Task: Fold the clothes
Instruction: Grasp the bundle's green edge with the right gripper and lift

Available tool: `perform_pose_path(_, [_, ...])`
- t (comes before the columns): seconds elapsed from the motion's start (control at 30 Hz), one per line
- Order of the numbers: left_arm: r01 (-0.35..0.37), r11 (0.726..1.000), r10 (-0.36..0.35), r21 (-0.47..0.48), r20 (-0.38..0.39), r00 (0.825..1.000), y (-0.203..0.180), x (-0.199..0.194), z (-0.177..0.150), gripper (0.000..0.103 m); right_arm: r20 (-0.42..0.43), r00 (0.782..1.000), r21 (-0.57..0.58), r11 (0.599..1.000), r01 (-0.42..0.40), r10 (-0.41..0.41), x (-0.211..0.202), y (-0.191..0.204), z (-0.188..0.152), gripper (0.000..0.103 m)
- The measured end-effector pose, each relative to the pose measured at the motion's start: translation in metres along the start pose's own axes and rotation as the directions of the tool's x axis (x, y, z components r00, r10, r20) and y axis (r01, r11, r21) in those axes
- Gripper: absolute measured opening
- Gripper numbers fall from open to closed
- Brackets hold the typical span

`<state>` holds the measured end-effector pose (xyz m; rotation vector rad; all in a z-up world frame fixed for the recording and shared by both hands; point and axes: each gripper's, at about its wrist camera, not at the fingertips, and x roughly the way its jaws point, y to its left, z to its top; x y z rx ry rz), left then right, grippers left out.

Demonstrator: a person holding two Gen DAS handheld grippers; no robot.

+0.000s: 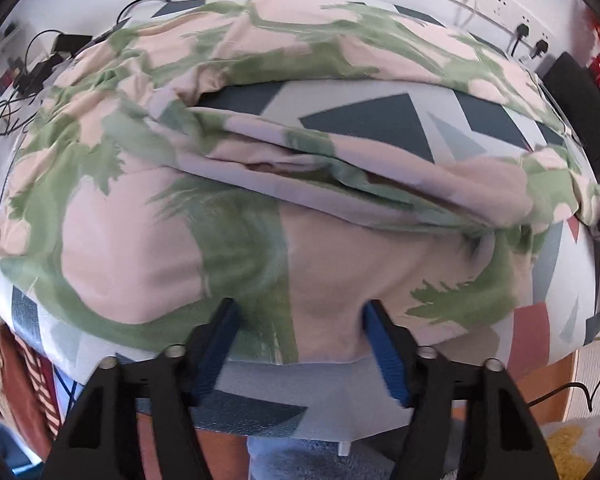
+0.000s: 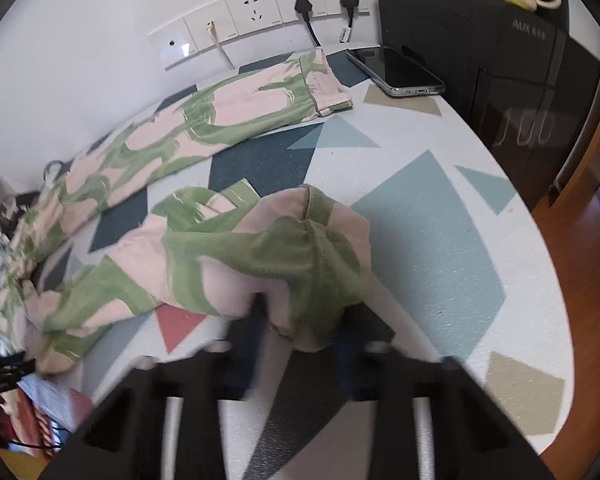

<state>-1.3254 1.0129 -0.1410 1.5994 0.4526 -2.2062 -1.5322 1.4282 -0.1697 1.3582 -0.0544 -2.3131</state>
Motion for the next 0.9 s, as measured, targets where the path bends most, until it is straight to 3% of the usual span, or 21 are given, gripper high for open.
perform_pose_path(0.13, [-0.045,0.998,0.044,-0.036,-0.015,0.999,0.008,-0.002,-0.006,0.048,0.035,0.998,0.007,0.999,-0.049,0.049,-0.027,0.003,0.001,0.013])
perform_pose_path(0.47, [-0.060,0.997,0.059,-0.038,-0.030,0.998,0.020,-0.006,-0.020,0.048,0.166,0.967,0.139,0.966,-0.216,0.193,-0.102,0.006,0.035,0.011])
perform_pose_path(0.6, [-0.066,0.997,0.065,-0.036,-0.023,0.998,0.016,-0.006,-0.021,0.048,0.189,0.973,0.119,0.980,-0.158,0.134,-0.069,0.004,0.075,0.011])
perform_pose_path(0.8, [-0.075,0.996,0.074,-0.047,-0.028,0.997,0.011,-0.006,-0.022,0.050,0.108,0.994,0.153,0.987,-0.050,0.034,0.021,0.000,0.121,0.013])
perform_pose_path(0.83, [-0.076,0.996,0.075,-0.053,-0.030,0.997,0.010,-0.005,-0.022,0.051,0.087,0.996,0.164,0.986,-0.030,0.015,0.030,-0.002,0.125,0.017])
perform_pose_path(0.9, [-0.076,0.995,0.074,-0.064,-0.032,0.997,0.010,-0.005,-0.022,0.052,0.064,0.998,0.182,0.983,0.015,-0.027,0.039,-0.005,0.131,0.045])
